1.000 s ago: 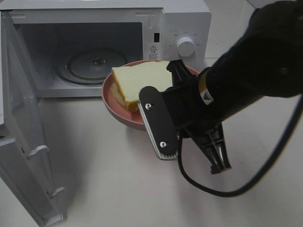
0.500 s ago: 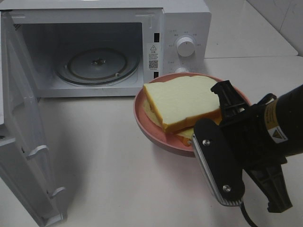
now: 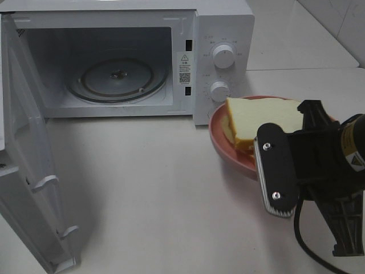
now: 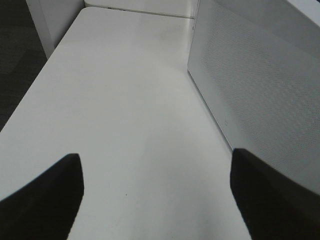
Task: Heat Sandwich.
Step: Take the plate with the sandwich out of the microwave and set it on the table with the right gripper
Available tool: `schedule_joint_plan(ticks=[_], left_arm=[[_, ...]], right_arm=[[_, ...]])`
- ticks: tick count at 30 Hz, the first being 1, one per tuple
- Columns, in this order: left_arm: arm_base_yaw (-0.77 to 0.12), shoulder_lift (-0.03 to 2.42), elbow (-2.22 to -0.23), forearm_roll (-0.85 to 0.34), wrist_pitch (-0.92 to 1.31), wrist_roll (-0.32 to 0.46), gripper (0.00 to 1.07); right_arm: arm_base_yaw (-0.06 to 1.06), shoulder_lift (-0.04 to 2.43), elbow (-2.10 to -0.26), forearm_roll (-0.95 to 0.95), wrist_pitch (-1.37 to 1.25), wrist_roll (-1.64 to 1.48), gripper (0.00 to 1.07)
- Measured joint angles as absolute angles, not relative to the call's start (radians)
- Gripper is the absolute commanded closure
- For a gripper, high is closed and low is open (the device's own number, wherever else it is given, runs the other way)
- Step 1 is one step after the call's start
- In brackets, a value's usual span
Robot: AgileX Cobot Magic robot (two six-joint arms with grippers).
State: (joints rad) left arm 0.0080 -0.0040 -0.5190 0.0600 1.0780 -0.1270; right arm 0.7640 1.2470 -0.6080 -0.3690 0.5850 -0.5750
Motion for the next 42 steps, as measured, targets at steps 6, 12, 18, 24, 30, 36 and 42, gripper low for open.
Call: schedule_joint_plan(ticks=[6,12,18,24,30,36,42], left_arm=[[0.008,-0.004,-0.519,0.06,1.078,-0.127,0.3],[0.008,-0.004,-0.519,0.06,1.078,-0.127,0.3],[0.008,-0.004,-0.519,0.06,1.078,-0.127,0.3],[0.008,-0.004,-0.519,0.06,1.078,-0.127,0.3],[0.008,-0.004,-0.519,0.06,1.078,-0.127,0.3],[0.008,-0.004,-0.519,0.06,1.078,-0.127,0.3],[0.008,-0.004,-0.519,0.06,1.078,-0.127,0.3]], right_arm=[[0.631,1.247,-0.608,-0.421,0.588,-0.404,1.07],[0.532,1.247,-0.618,-0.454,0.629,-0.305,1.07],[0.383,1.247,-0.635,-0.474,0.653,-0.242,1.07],[0.251,1.248,-0.635,-0.474,0.656,-0.177,1.07],[0.175,1.293,-0.636,-0.474,0.627,-0.081,1.07],[0.132,1.363,-0.639,-0.474,0.6,-0.008,1.07],[0.111,1.474,-0.7,-0.486,0.581,0.05,1.07]])
